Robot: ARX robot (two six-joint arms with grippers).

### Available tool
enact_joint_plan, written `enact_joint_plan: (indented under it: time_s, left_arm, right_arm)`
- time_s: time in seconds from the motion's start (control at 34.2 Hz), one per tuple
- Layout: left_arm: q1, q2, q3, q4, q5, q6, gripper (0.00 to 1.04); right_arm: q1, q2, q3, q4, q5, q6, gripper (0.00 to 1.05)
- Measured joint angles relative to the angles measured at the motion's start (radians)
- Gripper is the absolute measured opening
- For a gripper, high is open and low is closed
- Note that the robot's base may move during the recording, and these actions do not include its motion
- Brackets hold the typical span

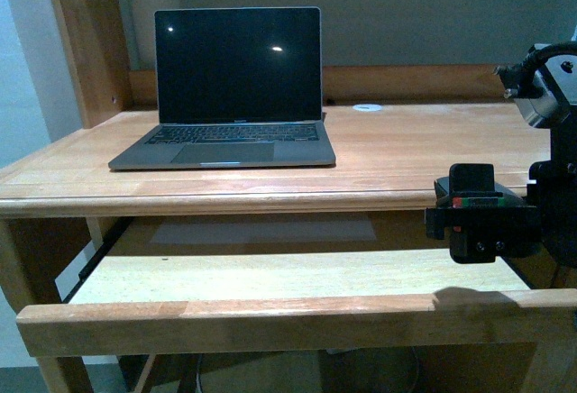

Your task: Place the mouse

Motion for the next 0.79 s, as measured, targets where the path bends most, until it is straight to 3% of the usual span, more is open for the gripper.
enact_joint_plan:
  time_s: [0.79]
  left_arm:
    - [0.000,0.000,0.000,0.001,0.000,0.000,0.98]
  right_arm:
    - [0.000,0.005,-0.005,-0.002,0.001,-0.012,0.63]
